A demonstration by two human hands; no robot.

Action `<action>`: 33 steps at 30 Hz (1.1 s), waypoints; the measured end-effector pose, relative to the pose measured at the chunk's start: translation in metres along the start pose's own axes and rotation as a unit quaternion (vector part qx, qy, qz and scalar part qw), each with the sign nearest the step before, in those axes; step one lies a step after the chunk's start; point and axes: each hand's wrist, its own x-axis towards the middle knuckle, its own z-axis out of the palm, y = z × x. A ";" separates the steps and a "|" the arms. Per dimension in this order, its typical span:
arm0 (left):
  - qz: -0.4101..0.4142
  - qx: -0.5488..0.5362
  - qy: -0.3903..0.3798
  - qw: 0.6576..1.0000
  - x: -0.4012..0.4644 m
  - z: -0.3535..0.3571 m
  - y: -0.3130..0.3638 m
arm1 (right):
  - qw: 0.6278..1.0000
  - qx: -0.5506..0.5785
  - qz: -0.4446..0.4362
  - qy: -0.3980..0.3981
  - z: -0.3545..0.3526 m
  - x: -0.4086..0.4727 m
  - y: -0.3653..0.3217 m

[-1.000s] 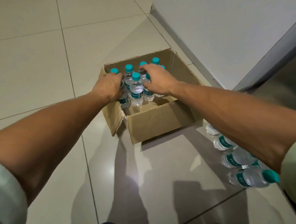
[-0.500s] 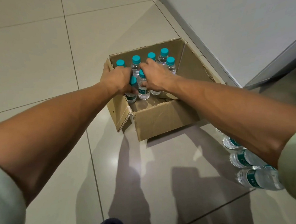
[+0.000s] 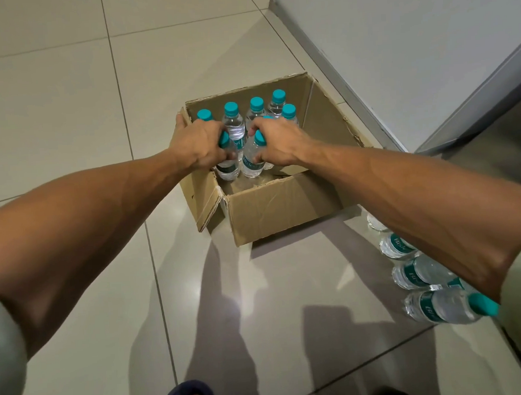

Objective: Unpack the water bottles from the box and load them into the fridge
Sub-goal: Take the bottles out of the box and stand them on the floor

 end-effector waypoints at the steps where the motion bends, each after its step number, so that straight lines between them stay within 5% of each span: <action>1: 0.002 -0.011 0.011 1.000 -0.002 -0.003 0.002 | 1.000 0.007 0.005 0.005 -0.005 -0.002 0.000; 9: 0.006 -0.210 0.084 0.974 -0.022 -0.044 0.023 | 0.995 -0.031 0.019 0.089 -0.045 -0.025 0.001; 20: 0.032 -0.296 0.179 0.938 -0.038 -0.075 0.076 | 0.979 -0.006 0.029 0.202 -0.112 -0.083 0.019; 33: 0.171 -0.330 0.174 0.912 -0.060 -0.075 0.177 | 0.983 0.070 0.022 0.169 -0.157 -0.176 0.084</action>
